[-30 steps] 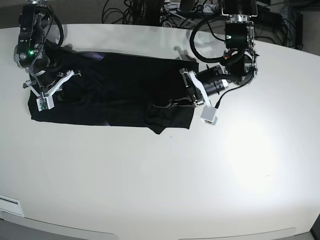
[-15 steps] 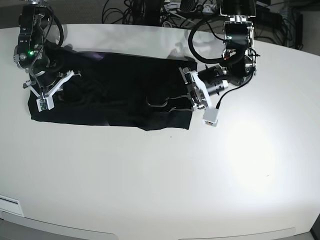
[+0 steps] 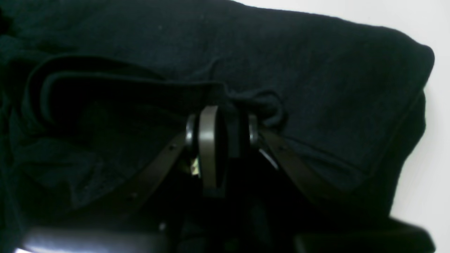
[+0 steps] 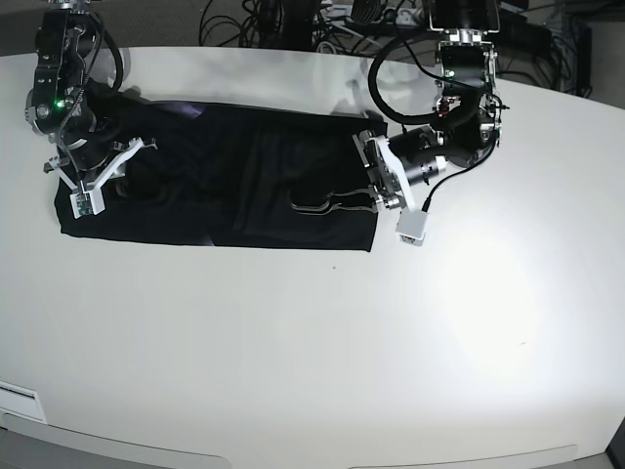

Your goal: Fold the T-shirt properly

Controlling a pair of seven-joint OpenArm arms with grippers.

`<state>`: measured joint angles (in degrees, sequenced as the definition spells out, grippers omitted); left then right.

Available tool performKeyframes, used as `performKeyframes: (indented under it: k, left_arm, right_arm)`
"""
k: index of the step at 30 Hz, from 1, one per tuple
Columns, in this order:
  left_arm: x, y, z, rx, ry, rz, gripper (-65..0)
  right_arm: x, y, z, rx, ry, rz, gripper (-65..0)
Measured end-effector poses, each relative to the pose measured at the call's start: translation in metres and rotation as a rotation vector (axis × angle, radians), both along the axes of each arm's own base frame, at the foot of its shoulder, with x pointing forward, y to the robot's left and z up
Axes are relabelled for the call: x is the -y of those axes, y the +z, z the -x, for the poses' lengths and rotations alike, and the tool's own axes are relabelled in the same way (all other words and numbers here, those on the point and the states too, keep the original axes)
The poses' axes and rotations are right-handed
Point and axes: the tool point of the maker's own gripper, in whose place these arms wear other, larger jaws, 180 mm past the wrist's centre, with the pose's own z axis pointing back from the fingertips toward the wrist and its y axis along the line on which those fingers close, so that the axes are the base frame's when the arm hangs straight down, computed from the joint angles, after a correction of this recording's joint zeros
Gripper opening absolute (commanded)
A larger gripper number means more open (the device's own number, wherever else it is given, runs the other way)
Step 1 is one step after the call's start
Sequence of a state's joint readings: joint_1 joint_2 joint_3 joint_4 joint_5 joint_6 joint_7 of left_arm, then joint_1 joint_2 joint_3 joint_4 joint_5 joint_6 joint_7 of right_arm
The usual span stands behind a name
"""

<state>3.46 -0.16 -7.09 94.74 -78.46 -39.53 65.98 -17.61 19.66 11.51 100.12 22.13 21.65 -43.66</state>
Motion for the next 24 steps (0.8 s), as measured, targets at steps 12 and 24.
performKeyframes:
  k: [12, 24]
  left_arm:
    - [-0.016, -0.081, -0.017, -0.043, 0.12, -0.47, -65.0]
    - [-0.054, -0.132, -0.033, -0.197, 0.249, -0.564, -65.0]
  right_arm:
    - [0.001, 0.002, -0.006, -0.018, -0.013, 0.003, -49.6]
    - [-0.016, 0.059, -0.044, 0.116, 0.018, 0.013, -49.6]
